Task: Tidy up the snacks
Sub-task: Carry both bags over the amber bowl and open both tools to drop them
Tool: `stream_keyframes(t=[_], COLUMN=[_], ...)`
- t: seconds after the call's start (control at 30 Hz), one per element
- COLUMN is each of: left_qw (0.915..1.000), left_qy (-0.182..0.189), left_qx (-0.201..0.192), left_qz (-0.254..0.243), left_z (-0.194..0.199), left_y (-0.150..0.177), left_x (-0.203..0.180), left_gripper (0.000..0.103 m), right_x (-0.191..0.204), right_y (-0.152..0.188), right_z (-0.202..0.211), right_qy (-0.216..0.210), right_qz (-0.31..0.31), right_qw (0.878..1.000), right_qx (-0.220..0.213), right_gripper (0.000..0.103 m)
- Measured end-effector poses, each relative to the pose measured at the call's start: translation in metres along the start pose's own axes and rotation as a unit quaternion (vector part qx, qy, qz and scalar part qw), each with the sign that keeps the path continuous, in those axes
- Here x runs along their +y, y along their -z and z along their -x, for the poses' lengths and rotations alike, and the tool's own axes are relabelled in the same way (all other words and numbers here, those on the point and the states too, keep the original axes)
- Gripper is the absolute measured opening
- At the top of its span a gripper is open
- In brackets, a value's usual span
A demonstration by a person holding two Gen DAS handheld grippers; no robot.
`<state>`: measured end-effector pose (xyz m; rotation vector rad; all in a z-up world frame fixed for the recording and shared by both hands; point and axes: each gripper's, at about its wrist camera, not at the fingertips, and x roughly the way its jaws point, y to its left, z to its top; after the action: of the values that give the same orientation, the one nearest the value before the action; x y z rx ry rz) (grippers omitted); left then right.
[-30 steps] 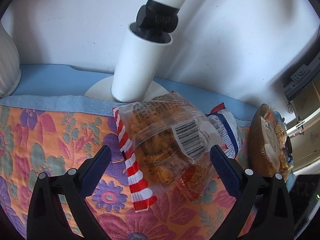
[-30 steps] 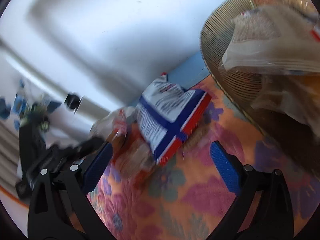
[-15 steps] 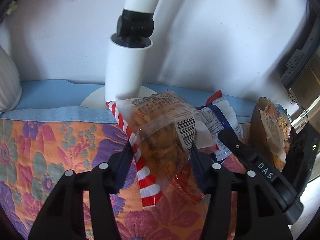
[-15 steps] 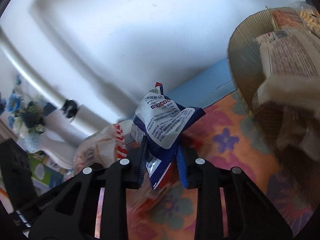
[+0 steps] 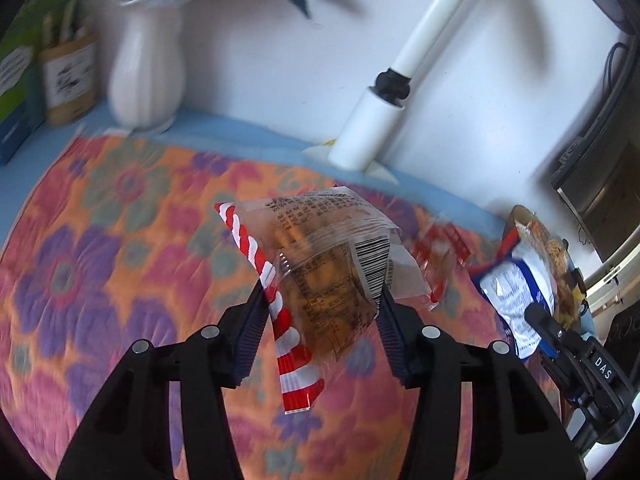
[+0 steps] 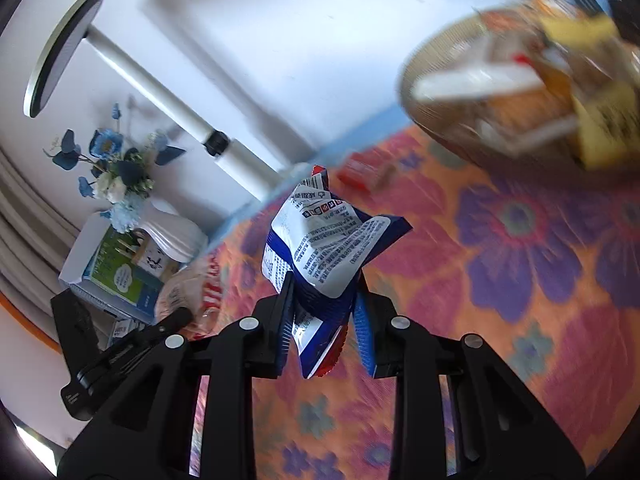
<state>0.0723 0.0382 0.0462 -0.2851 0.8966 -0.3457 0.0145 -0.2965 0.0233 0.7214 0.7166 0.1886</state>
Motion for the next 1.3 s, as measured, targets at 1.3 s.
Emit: stream_keyframes(t=[1.3], left_qw=[0.9936], left_qy=[0.04], left_qx=[-0.042], left_qz=[-0.097], left_z=[0.027], left_y=[-0.003], left_x=[-0.131], left_gripper=[0.051], right_x=[-0.014], right_y=[-0.126], right_z=[0.119], right_qy=[-0.062], right_qz=[0.008], right_qw=[0.991], right_qx=[-0.119], right_gripper=[0.028])
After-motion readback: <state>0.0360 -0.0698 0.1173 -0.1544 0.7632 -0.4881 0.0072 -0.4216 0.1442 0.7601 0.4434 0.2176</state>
